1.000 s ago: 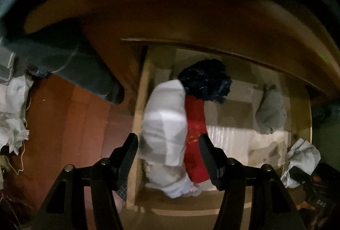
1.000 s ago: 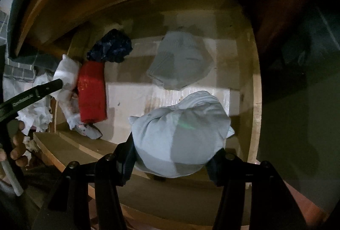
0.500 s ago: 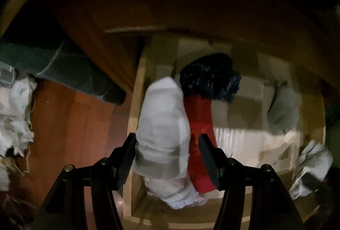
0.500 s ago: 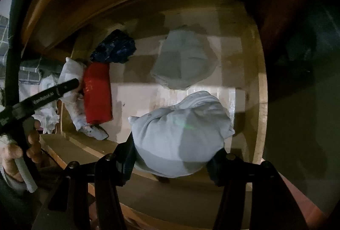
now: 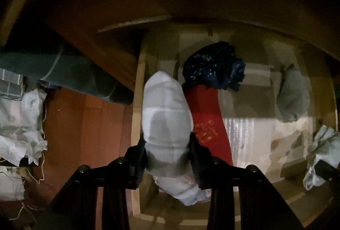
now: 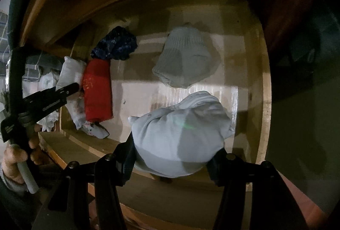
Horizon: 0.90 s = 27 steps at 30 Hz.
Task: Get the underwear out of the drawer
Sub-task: 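Carry the white socks with the left tool into the white box and release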
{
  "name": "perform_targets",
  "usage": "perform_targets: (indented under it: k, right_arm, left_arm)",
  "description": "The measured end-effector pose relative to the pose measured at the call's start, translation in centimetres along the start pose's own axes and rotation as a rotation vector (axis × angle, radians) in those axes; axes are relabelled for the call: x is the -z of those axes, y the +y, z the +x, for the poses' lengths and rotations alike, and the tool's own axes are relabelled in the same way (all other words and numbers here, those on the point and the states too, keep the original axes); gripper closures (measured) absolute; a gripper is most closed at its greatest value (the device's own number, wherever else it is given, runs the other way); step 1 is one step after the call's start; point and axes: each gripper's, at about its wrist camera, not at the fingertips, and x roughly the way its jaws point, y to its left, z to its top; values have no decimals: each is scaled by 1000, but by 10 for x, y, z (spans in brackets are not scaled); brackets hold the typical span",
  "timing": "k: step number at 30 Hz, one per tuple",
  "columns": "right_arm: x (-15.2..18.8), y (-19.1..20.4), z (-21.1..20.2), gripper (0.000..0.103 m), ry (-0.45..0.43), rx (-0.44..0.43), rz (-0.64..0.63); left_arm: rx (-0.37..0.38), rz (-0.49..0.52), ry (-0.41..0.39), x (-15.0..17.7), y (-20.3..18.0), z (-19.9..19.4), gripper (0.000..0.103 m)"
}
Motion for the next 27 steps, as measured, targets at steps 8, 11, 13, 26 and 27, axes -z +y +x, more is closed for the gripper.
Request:
perform_targets:
  k: [8,11,13,26,27]
  right_arm:
    - [-2,-2,-1,49,-21,13,12]
    - [-3,-2,-1,49,-21,20,13]
    - [-3,-2,-2,49,-23,21,14]
    - [-3,-2,-4,49,-28,24,11]
    - [-3,-2,-4,49,-28,23,11]
  left_arm:
    - [83,20,-10,11,-1,-33,67]
    - [101,40,-19,17,-2,-48,67]
    - [117,55,-26,22,-2,-58,67]
    - [202,184,-159,59,0,-162,67]
    - [219,194,-170,60,1,-172,67]
